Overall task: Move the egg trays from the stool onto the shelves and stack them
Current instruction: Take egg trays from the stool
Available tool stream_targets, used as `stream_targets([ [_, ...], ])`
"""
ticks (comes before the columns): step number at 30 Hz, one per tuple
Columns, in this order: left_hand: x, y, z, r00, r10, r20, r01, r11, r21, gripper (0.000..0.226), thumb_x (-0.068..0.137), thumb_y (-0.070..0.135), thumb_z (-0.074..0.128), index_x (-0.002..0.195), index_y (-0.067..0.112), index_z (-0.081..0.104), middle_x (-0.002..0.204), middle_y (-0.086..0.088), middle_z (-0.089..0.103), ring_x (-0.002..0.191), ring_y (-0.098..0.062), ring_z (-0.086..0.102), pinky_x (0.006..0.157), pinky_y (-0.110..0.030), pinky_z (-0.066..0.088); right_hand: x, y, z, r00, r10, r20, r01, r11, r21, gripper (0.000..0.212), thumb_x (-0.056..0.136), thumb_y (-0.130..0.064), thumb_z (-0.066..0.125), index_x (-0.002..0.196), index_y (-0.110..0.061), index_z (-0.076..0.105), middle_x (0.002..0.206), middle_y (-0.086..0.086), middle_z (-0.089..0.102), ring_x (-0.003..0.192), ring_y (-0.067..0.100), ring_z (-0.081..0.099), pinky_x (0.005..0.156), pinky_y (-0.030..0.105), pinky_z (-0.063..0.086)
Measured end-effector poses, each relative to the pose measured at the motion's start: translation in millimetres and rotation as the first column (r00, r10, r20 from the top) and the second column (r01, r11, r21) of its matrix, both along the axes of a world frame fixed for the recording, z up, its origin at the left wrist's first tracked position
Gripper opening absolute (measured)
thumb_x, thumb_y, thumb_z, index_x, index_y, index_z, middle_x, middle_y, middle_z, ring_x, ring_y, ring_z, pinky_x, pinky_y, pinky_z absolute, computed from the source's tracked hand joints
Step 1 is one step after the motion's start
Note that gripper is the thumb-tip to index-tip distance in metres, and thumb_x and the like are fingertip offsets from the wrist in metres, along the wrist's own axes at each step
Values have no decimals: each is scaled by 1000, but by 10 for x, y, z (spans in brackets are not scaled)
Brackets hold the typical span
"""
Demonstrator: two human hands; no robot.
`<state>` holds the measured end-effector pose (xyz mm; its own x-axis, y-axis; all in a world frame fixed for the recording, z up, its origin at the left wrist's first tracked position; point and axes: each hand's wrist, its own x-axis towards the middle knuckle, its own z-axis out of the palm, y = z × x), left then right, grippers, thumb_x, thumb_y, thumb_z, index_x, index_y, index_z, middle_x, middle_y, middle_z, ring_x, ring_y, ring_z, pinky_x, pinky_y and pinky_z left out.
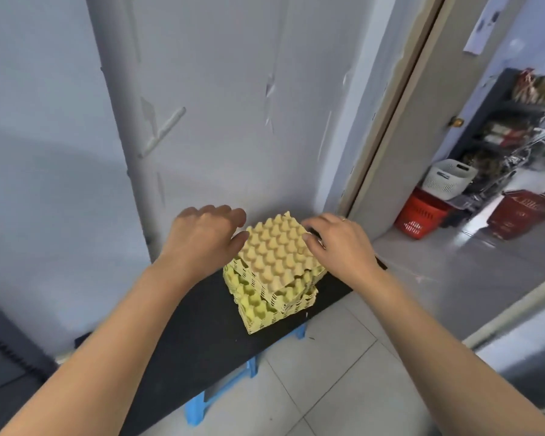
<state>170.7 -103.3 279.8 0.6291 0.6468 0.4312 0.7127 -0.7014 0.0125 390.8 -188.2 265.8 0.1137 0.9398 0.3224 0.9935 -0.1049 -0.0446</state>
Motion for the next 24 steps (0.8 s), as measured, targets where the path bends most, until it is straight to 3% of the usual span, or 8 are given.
stream_targets([
  [3,394,307,-151,999,-38,39,40,998,-50,30,94,39,44,113,20,59,101,1,66,97,-25,60,77,-32,41,326,232,-163,1000,-18,-12,18,1000,-6,31,95,-34,50,119,-21,64,107,0,66,100,25,61,78,40,51],
  [10,1252,829,-558,997,-59,-47,51,986,-157,30,96,38,41,115,20,57,104,3,63,99,-23,59,78,-30,39,1106,761,-487,994,-63,-92,55,994,-92,34,96,-34,49,126,-21,60,118,0,64,108,22,59,84,42,51],
  [18,2096,1253,-1154,991,121,-64,-133,961,-242,28,94,37,45,113,22,60,100,4,66,95,-22,61,73,-30,43,2082,1479,-939,988,65,-142,-91,979,-182,33,97,-32,49,126,-21,59,120,1,62,111,22,58,86,38,49],
  [24,2443,1314,-1801,954,286,-86,-296,863,-410,31,94,35,47,120,24,57,109,5,66,100,-21,61,77,-31,44,2558,1867,-1434,976,110,-186,-169,924,-343,33,98,-32,46,129,-24,54,121,2,58,108,25,58,80,40,51],
])
